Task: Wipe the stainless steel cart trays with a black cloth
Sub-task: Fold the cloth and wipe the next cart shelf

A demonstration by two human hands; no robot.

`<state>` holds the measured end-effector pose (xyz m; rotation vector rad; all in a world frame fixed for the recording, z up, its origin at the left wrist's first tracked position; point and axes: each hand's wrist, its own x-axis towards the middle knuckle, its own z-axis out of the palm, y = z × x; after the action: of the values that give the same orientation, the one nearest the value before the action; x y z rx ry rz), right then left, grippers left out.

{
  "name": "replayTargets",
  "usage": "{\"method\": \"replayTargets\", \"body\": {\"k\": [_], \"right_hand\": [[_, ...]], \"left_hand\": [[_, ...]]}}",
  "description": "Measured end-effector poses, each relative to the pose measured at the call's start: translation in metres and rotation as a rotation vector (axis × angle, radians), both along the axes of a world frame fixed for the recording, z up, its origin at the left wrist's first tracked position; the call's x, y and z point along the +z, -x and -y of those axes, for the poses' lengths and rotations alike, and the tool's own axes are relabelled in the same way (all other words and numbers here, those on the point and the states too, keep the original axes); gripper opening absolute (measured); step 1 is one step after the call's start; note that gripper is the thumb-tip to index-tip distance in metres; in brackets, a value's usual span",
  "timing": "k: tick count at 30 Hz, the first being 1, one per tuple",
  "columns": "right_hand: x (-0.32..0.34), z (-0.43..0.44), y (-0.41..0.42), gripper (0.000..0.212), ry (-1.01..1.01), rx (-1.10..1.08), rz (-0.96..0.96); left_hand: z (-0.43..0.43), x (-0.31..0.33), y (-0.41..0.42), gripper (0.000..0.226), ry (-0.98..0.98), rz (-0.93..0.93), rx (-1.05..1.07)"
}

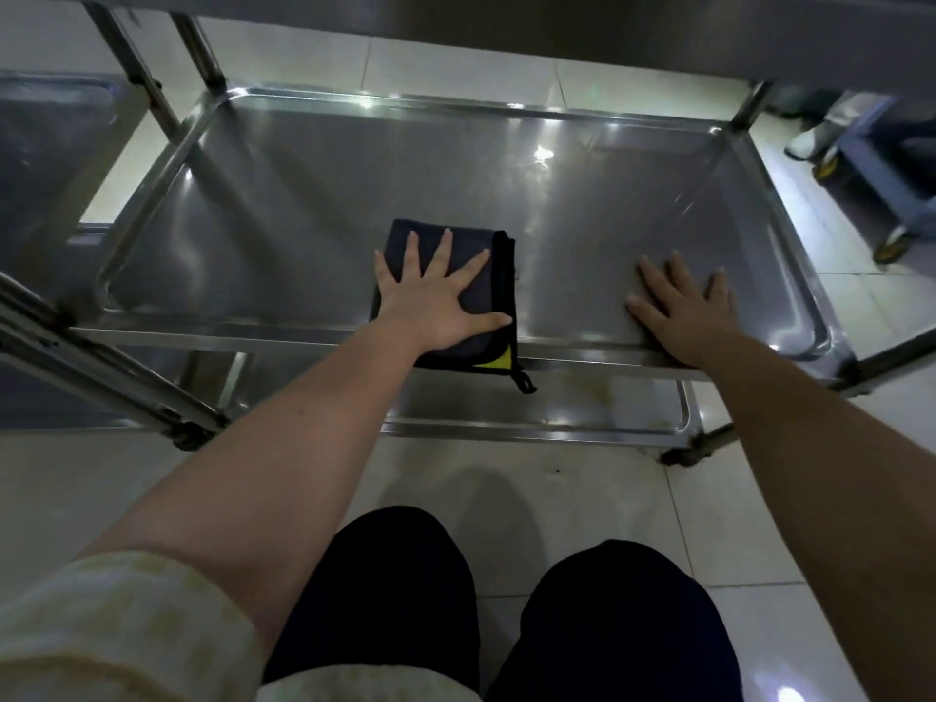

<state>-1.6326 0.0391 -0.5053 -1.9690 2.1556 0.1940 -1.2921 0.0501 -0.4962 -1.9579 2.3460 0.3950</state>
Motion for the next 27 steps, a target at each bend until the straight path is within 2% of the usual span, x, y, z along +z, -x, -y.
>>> {"method": "replayTargets", "body": {"k": [4, 8, 12, 14, 15, 16, 18, 21, 24, 27], "right_hand": [[-0.004, 0.001, -0.008, 0.063, 0.024, -0.032, -0.007], [-0.002, 0.002, -0.002, 0.056, 0.027, -0.034, 0.06], [0.013, -0.001, 0.007, 0.048, 0.041, -0.105, 0.383], [0.024, -0.006, 0.009, 0.047, 0.12, -0.237, 0.646], [0.029, -0.008, 0.006, 0.048, 0.151, -0.27, 0.713], [0.034, -0.009, -0.001, 0.05, 0.165, -0.254, 0.687], [0.034, -0.004, -0.029, 0.054, 0.177, -0.123, 0.461], [0.027, 0.0, -0.099, 0.058, 0.175, 0.135, 0.186], [0.015, -0.009, -0.138, 0.059, 0.061, 0.191, 0.122], [0.01, -0.01, -0.114, 0.057, 0.047, 0.201, 0.069]], "left_hand": [[0.001, 0.005, 0.02, 0.1, -0.017, 0.027, -0.015], [0.001, 0.008, 0.1, 0.1, -0.003, 0.015, -0.075], [-0.003, 0.014, 0.165, 0.095, -0.032, -0.01, -0.08], [-0.001, 0.014, 0.163, 0.082, -0.018, -0.105, -0.076], [0.001, 0.015, 0.154, 0.073, 0.023, -0.174, -0.071], [0.005, 0.016, 0.141, 0.065, 0.091, -0.22, -0.054], [0.017, 0.018, 0.105, 0.058, 0.201, -0.191, 0.003], [0.03, 0.014, 0.056, 0.057, 0.167, -0.04, 0.051], [0.031, 0.005, 0.055, 0.055, 0.127, 0.003, 0.022], [0.031, -0.002, 0.078, 0.054, 0.116, -0.043, -0.008]]}}
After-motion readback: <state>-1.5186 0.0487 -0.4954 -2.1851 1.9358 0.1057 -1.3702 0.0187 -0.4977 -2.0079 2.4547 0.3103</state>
